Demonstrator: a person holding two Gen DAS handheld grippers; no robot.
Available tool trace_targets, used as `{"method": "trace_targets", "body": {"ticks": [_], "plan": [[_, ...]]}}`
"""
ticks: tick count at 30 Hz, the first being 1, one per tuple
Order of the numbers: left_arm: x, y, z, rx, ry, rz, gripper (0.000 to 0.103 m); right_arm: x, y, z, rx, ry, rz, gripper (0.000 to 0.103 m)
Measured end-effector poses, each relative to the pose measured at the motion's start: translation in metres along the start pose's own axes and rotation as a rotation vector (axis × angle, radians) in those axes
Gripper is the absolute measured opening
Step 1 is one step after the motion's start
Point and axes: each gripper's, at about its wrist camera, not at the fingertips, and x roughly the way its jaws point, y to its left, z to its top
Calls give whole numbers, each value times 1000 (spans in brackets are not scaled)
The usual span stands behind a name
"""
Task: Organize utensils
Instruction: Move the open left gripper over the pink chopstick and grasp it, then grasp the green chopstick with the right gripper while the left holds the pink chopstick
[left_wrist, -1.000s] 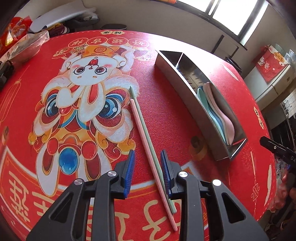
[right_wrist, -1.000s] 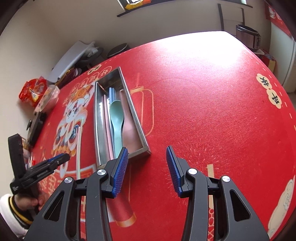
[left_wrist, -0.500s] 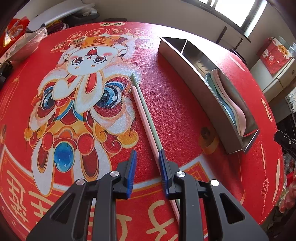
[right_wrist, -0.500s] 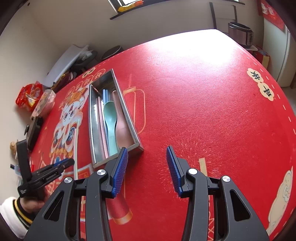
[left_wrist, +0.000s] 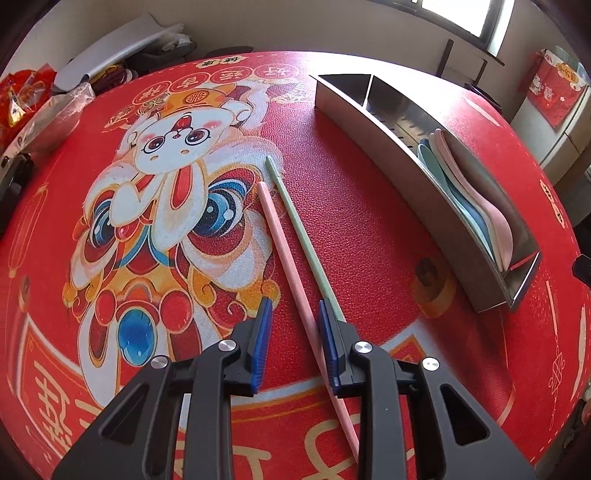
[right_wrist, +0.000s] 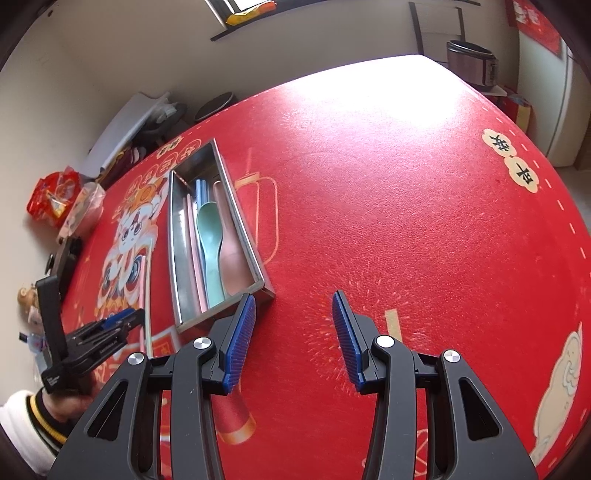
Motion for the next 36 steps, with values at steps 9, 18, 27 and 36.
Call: {"method": "trace_targets", "body": {"ticks": [9,18,27,36], "plan": [[-3,-1,-6,-1,-18,7,24,5,1,-4,10,17,-6,43],[-6,17,-7,-69,6,-54,6,8,8,-8,4,22,-12,44],[-27,46,-24,-162,-18,-85,6,10,42,-3,-81,24,-4,44],[-66,86,-36,-228,-98,-91,6,29,115,-7,-240,71,41,44]]}}
